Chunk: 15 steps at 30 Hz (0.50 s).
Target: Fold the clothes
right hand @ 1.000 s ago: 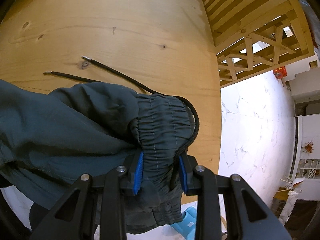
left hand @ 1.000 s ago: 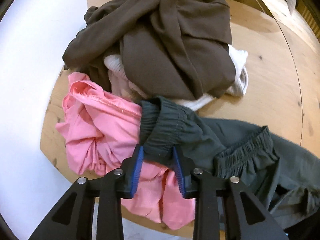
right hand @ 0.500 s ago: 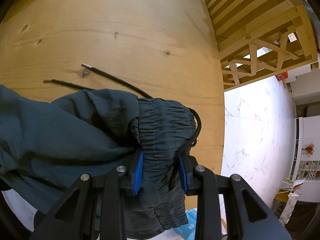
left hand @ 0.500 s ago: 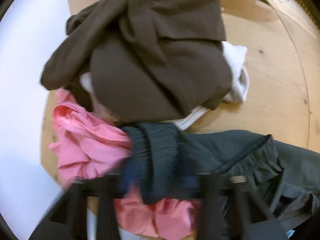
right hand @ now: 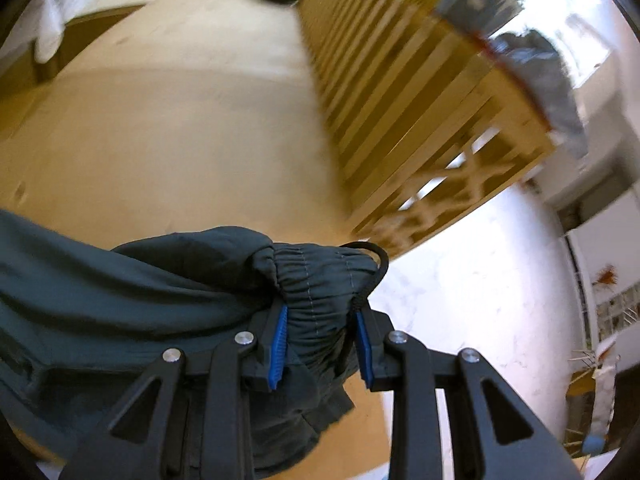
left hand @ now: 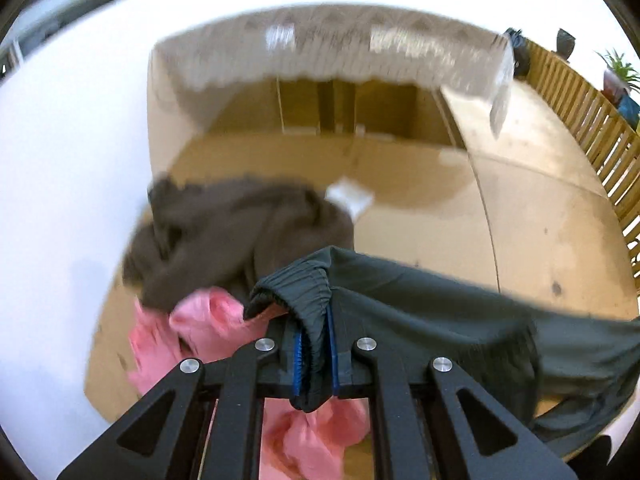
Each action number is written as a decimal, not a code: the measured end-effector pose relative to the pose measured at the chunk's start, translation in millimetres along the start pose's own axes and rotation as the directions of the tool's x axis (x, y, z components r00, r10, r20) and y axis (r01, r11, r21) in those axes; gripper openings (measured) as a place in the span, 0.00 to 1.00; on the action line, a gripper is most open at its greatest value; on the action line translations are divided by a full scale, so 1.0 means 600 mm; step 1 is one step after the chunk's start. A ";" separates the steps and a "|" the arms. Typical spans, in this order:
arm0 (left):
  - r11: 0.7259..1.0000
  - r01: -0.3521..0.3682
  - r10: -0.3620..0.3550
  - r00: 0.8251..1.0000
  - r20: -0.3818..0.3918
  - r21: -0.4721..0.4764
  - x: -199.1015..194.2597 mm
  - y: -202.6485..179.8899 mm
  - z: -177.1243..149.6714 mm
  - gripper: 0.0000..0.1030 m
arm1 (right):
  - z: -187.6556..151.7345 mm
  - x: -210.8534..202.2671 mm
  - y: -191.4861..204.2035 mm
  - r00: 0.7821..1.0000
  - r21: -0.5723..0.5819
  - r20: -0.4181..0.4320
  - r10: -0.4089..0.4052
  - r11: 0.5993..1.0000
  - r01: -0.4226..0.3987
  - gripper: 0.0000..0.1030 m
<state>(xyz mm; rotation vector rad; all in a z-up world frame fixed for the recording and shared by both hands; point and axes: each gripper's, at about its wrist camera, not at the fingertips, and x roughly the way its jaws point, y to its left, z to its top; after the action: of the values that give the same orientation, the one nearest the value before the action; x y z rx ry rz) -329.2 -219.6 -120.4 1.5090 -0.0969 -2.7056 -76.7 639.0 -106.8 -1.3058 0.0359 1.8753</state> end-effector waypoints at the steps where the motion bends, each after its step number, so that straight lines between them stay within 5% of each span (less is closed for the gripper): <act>1: 1.000 -0.009 0.009 1.000 0.009 0.007 0.011 -0.006 0.017 0.10 | 0.010 0.015 0.003 1.000 -0.008 -0.010 -0.003 1.000 0.003 0.32; 7: 0.986 -0.156 0.160 0.983 -0.092 0.055 0.134 -0.033 0.024 0.18 | 0.044 0.116 0.036 0.992 -0.072 -0.122 -0.018 0.997 0.009 0.37; 11: 0.982 -0.171 0.178 0.981 -0.078 0.084 0.120 -0.038 -0.009 0.29 | 0.003 0.082 0.007 0.989 -0.020 -0.127 0.070 0.997 -0.073 0.47; 15: 0.979 -0.177 0.185 0.980 -0.069 0.102 0.081 -0.039 -0.052 0.29 | -0.070 0.083 -0.036 0.983 0.023 -0.175 0.058 0.998 -0.055 0.47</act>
<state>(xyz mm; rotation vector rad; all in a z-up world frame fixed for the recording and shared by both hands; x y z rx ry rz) -328.2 -200.9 -179.8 1.5455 -0.3483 -2.5298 -36.8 664.6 -156.5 -1.4683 0.1832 1.7971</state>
